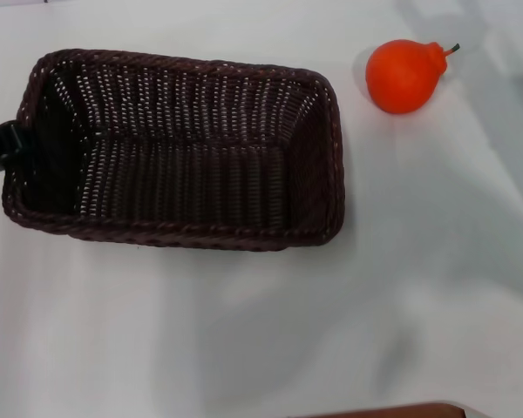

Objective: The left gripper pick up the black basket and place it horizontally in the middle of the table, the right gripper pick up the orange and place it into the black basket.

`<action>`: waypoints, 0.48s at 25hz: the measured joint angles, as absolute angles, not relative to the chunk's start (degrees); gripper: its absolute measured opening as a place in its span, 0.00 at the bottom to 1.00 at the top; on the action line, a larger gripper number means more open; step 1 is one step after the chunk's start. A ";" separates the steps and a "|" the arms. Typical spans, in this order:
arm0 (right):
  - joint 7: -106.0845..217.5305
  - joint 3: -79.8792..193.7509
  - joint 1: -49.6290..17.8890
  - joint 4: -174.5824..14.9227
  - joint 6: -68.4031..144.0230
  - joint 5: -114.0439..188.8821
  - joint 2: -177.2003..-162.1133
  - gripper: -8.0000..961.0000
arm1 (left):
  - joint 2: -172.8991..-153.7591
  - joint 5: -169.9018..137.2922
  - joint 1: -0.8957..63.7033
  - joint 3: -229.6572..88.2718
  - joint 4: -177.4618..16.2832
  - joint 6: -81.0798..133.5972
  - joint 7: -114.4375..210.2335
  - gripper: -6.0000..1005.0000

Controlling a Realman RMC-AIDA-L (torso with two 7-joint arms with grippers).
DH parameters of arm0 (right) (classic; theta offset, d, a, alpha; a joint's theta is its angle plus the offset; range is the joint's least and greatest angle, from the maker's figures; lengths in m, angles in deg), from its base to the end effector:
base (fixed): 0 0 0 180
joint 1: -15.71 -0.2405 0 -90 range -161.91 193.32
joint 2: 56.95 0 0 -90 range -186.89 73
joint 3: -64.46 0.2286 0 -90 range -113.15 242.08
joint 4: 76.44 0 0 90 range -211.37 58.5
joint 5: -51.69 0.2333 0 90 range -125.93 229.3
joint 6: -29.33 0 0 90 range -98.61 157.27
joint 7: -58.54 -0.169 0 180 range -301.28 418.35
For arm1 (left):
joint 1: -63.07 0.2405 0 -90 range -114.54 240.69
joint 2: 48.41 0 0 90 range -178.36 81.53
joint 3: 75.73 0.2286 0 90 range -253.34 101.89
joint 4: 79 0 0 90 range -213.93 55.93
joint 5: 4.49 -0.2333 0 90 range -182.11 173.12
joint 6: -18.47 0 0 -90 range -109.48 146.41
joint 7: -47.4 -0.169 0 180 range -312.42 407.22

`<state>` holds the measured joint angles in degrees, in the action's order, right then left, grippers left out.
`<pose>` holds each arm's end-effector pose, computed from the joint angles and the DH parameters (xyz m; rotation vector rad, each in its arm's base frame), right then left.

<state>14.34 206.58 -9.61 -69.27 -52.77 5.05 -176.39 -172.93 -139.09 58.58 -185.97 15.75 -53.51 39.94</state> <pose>0.3076 0.3510 0.0454 -0.6822 -1.4985 -1.2583 -0.2328 0.3346 0.0560 -1.8348 -1.7083 -0.3694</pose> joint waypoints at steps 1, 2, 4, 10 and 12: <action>14.21 206.46 -9.65 -69.26 -52.77 5.03 -176.39 0.88 | -172.96 -138.46 59.39 -185.41 15.64 -52.55 40.35 0.17; 14.09 206.33 -9.67 -69.26 -52.76 5.01 -176.39 0.88 | -172.98 -138.02 60.15 -184.85 15.50 -51.70 40.68 0.17; 14.06 206.14 -9.67 -69.24 -52.75 5.00 -176.39 0.88 | -172.99 -137.28 61.72 -183.91 15.50 -50.18 41.09 0.17; 13.95 204.88 -9.56 -69.24 -53.12 5.00 -176.44 0.88 | -172.77 -135.09 63.70 -183.34 15.86 -49.05 40.62 0.17; 13.91 204.33 -9.41 -69.24 -53.21 5.00 -176.50 0.87 | -172.63 -134.93 63.72 -183.10 15.64 -49.37 39.69 0.17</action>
